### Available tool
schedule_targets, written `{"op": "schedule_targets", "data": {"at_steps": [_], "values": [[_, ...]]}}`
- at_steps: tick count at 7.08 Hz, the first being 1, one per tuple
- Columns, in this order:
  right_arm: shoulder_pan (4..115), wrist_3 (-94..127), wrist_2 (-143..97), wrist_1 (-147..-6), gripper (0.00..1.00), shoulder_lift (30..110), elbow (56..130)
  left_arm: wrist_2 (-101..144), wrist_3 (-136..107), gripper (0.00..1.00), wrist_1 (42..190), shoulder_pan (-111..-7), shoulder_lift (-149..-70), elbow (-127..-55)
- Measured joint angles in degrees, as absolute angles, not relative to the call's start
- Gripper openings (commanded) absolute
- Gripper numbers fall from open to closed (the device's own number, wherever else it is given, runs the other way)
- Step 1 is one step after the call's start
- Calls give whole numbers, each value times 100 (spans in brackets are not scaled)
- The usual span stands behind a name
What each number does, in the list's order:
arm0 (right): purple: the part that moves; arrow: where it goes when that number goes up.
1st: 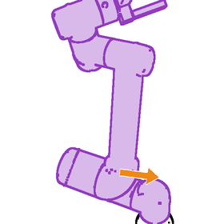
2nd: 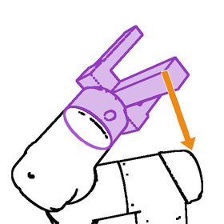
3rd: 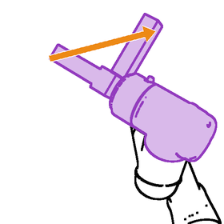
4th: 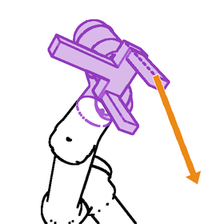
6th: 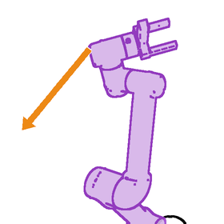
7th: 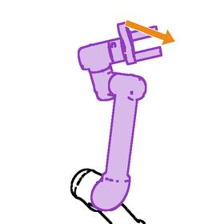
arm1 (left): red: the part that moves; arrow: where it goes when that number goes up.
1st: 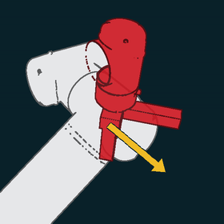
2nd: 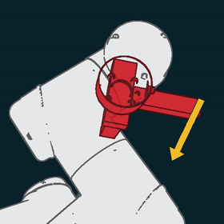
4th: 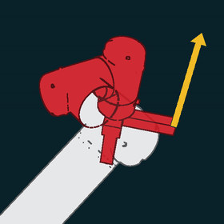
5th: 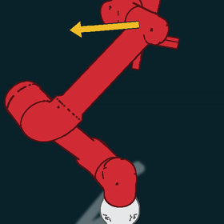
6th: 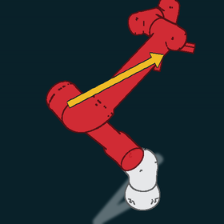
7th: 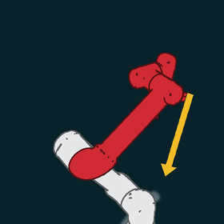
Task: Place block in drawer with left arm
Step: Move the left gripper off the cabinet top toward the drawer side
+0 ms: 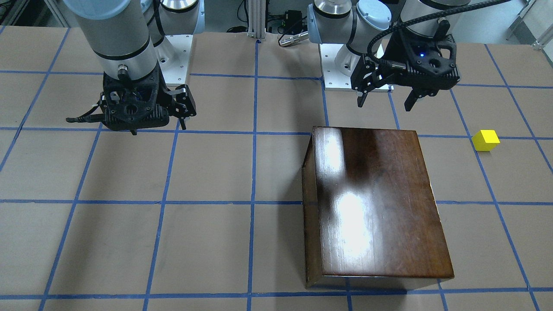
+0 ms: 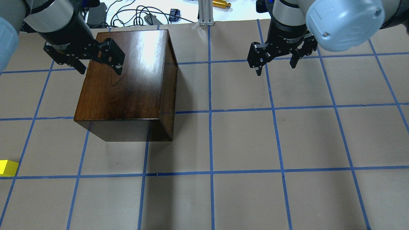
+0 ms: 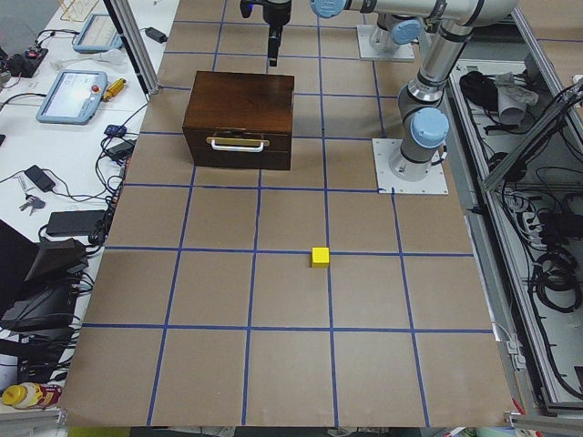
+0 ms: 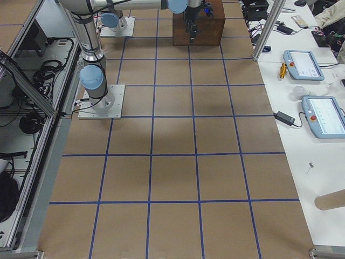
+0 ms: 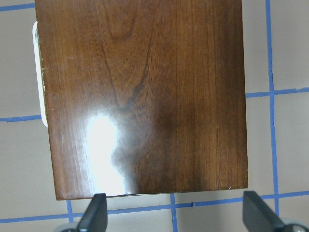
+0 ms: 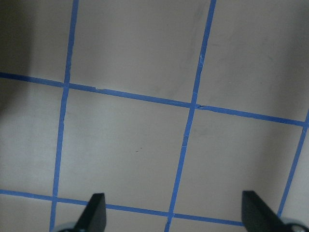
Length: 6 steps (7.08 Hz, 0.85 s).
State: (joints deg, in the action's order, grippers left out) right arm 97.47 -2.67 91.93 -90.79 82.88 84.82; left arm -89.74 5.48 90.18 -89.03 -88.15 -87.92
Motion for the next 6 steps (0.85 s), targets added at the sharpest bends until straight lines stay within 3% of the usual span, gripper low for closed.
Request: {"op": "schedule_targets", "data": {"at_steps": [6], "values": [[9747,-265,9193,-9079,100,8288,8482,-8970,553,100,9036,-8776,-8827,-8767]]}}
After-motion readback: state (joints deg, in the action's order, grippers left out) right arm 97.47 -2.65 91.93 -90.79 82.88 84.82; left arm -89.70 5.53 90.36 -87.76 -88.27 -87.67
